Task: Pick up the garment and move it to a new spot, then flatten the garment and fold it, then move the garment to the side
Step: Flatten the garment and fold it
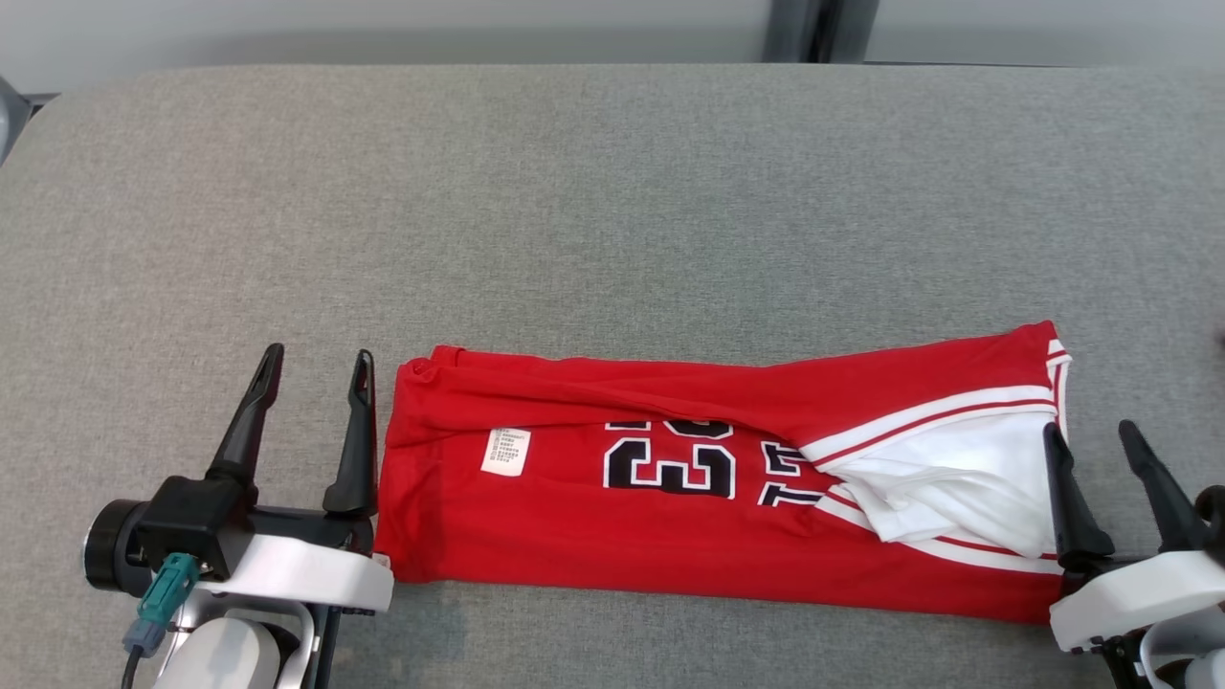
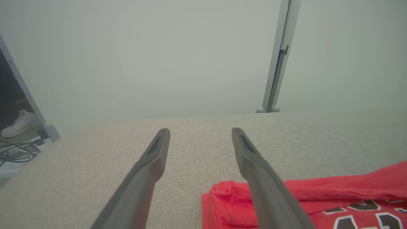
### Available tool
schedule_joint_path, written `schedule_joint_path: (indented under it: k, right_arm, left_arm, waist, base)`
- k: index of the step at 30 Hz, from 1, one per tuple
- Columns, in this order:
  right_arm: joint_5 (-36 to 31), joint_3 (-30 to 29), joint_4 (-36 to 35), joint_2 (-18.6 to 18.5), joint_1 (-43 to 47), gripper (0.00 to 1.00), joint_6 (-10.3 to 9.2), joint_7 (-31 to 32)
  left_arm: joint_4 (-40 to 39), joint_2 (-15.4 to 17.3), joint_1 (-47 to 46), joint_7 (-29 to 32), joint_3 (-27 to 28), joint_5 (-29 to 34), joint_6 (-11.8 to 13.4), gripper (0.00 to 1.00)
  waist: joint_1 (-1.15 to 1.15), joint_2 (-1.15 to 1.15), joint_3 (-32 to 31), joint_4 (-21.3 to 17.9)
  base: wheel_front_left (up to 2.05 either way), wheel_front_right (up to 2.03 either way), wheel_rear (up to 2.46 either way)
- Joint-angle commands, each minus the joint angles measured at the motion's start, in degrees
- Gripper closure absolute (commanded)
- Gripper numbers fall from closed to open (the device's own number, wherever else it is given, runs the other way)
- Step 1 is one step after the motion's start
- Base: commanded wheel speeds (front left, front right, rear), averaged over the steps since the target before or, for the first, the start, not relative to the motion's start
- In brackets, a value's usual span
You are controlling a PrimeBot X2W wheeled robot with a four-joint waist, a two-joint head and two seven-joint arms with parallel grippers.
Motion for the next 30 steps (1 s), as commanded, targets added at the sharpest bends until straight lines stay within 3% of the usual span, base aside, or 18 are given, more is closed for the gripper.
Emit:
schedule_joint_path:
  k: [1,12,13,14,15,16,21,30]
  right_arm:
    - [0.8,0.39,2.09,-0.37,-1.12,0.0,0.0,-0.12]
    - [7.61,8.48,14.86,-0.67,-2.72,0.0,0.0,1.44]
    - [8.64,9.6,15.4,-0.51,-2.81,0.09,0.01,1.64]
    - [8.64,9.6,15.4,-0.51,-2.81,0.09,0.01,1.64]
    - [9.35,10.46,15.9,-0.62,-2.81,0.59,0.07,1.81]
    - [10.14,10.92,16.18,-0.76,-2.85,1.0,0.06,1.56]
    - [12.46,10.77,16.35,-3.52,-3.72,1.0,-0.15,-1.2]
    - [13.15,1.99,13.35,-9.08,-4.16,1.0,-0.05,-5.58]
  left_arm:
    - [0.32,-0.16,-0.98,-0.2,-0.09,0.56,-0.42,0.0]
    - [1.26,-1.31,-2.33,-0.2,-0.06,1.26,-1.43,0.0]
    - [1.32,-1.42,-2.36,-0.2,0.01,1.28,-1.54,0.0]
    - [1.32,-1.42,-2.36,-0.2,0.01,1.28,-1.54,0.0]
    - [1.4,-1.44,-2.36,-0.2,0.12,1.35,-1.48,0.0]
    - [1.49,-1.46,-2.41,-0.2,0.22,1.42,-1.5,0.0]
    - [1.36,-1.56,-2.54,-0.2,0.92,1.56,-1.6,0.0]
    - [0.86,-1.48,-2.49,-0.2,1.91,2.06,-1.73,0.0]
  waist:
    - [0.0,0.0,0.46,0.51]
    - [0.0,0.0,1.99,1.27]
    - [0.0,0.0,2.06,1.16]
    - [0.0,0.0,2.06,1.16]
    - [0.0,0.0,2.11,1.01]
    - [0.0,0.0,2.17,0.87]
    - [0.0,0.0,2.3,-0.05]
    - [0.0,0.0,2.11,-1.93]
  base:
    - [0.0,0.0,0.0]
    - [0.0,0.0,0.0]
    - [0.0,0.0,0.0]
    - [0.0,0.0,0.0]
    - [0.0,0.0,0.0]
    - [0.0,0.0,0.0]
    - [0.0,0.0,0.0]
    - [0.0,0.0,0.0]
